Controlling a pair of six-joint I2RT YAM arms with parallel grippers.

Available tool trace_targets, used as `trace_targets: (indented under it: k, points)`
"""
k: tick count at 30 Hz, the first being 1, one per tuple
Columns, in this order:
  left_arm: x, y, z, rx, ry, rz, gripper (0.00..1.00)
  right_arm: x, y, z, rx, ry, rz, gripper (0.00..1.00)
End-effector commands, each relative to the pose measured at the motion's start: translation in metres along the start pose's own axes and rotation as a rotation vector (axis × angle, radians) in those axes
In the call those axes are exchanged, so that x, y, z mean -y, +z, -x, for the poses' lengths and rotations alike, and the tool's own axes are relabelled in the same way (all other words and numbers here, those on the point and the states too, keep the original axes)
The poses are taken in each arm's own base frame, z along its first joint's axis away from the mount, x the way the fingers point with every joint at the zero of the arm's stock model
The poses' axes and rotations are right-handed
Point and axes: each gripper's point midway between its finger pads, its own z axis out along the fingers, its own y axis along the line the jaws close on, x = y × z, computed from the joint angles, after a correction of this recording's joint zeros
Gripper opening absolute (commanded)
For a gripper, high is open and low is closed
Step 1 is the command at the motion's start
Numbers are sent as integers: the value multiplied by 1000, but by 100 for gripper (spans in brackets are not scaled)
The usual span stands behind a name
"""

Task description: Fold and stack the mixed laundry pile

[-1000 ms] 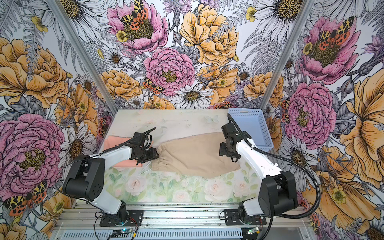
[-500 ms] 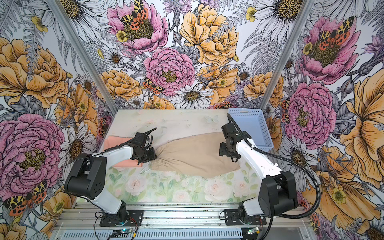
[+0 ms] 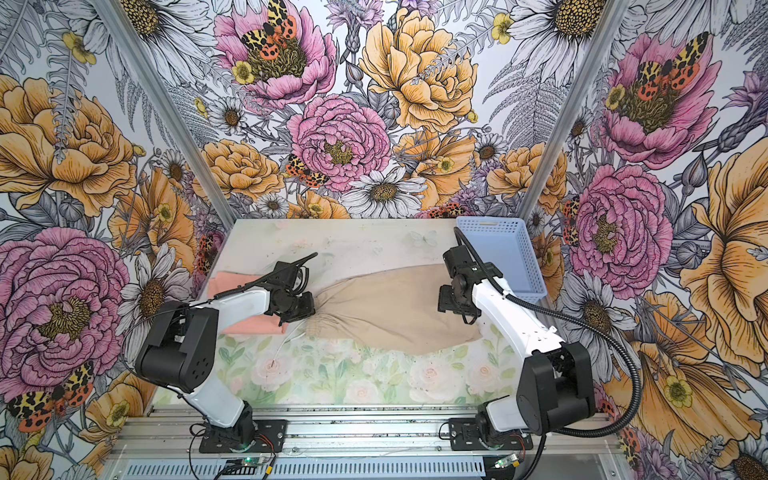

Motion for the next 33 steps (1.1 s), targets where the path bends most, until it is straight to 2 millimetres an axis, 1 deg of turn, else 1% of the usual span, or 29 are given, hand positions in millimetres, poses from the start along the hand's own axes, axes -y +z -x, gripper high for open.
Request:
trace_targets:
  k: [1,3,6,13,18,21,23,26,28,33]
  points:
    - [-19,16,-29,-109,32,89,0,-3,-8,1,29,-5,23,69]
    - [-16,9,-24,-97,52,94,0,-4,-8,1,30,-4,27,69]
    - [-10,-6,-11,-73,91,108,0,-6,-7,0,29,-1,39,69]
    - [4,-50,14,-53,179,154,0,-13,-6,0,30,8,81,69]
    - [12,-74,24,-40,211,158,0,-21,-4,0,27,1,106,69]
    - [16,-88,27,-35,223,167,0,-32,-1,-1,21,-11,137,69]
    - [18,-98,29,-31,231,174,0,-45,1,-1,18,-25,171,69]
    - [21,-114,29,-33,246,190,0,-74,6,-1,7,-59,246,69]
    - [23,-125,28,-35,259,204,0,-103,9,-1,0,-84,327,67]
    - [26,-152,26,-26,265,230,0,-181,18,-1,-24,-133,526,53]
